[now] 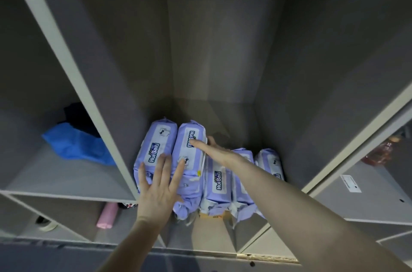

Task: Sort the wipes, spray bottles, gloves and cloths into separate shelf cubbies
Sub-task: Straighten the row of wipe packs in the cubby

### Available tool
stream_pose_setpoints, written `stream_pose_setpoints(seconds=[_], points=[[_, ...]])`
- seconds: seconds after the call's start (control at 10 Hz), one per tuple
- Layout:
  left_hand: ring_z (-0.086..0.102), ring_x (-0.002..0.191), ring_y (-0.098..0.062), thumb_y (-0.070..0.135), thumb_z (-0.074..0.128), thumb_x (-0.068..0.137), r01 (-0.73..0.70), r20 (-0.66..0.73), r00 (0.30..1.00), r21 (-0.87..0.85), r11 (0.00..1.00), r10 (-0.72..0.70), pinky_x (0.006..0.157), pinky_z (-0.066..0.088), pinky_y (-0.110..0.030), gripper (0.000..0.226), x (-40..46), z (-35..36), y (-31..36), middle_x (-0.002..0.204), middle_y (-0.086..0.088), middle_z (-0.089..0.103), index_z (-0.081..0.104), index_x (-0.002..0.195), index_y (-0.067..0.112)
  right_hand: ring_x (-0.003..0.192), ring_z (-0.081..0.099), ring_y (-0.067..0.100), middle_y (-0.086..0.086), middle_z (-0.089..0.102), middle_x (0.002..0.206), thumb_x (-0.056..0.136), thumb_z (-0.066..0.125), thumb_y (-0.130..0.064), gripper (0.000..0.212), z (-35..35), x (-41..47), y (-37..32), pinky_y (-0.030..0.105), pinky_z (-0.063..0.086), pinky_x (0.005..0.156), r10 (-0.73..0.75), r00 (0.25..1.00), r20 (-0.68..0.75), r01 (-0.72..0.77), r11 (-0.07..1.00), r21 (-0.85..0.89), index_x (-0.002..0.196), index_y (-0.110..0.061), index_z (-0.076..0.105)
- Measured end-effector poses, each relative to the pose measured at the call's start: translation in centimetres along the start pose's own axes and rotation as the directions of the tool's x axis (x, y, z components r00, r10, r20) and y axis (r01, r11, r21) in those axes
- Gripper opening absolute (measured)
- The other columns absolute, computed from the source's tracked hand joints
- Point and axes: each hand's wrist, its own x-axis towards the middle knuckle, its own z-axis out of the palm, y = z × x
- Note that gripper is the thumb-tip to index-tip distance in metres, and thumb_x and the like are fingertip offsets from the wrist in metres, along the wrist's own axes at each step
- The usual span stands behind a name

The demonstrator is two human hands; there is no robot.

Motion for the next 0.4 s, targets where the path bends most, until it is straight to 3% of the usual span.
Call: stream_pose_setpoints(seconds=[0.1, 0.3, 0.4], points=[[0.034, 0.134, -0.032, 0.021, 0.073, 0.062, 0.026, -0.043, 0.999, 0.036, 0.999, -0.024, 0.108, 0.018, -0.067, 0.114, -0.1, 0.6, 0.4, 0.14, -0.018, 0.039, 0.002, 0.151, 0.01, 0.142, 0.014, 0.035, -0.004, 0.025, 0.153, 0.067, 0.036, -0.088, 0.088, 0.4, 0.0, 0.5, 0.047, 0.019, 0.11, -0.003, 0.999, -0.033, 0.003, 1.0, -0.01, 0.141, -0.043, 0.019], [0.039, 0.133, -0.033, 0.022, 0.068, 0.062, 0.033, -0.123, 0.992, 0.011, 0.999, -0.031, 0.104, 0.023, -0.068, 0.087, 0.0, 0.8, 0.8, 0.136, -0.02, 0.044, 0.031, 0.139, 0.01, 0.141, 0.021, 0.03, -0.001, 0.033, 0.151, 0.075, 0.036, -0.082, 0.081, 0.6, -1.7, -0.1, 0.043, 0.02, 0.112, 0.018, 1.0, -0.007, -0.018, 0.999, -0.043, 0.14, -0.035, 0.026], [0.017, 0.146, -0.023, 0.044, 0.048, 0.071, -0.007, -0.24, 0.97, -0.13, 0.991, -0.025, 0.107, 0.019, -0.063, 0.076, -0.3, 1.5, -0.2, 0.138, -0.019, 0.04, 0.031, 0.14, 0.015, 0.14, 0.028, 0.025, 0.0, 0.036, 0.149, 0.075, 0.039, -0.081, 0.086, 0.0, -3.8, -1.2, 0.039, 0.024, 0.112, -0.022, 1.0, -0.014, 0.021, 0.999, -0.041, 0.141, -0.025, 0.03]])
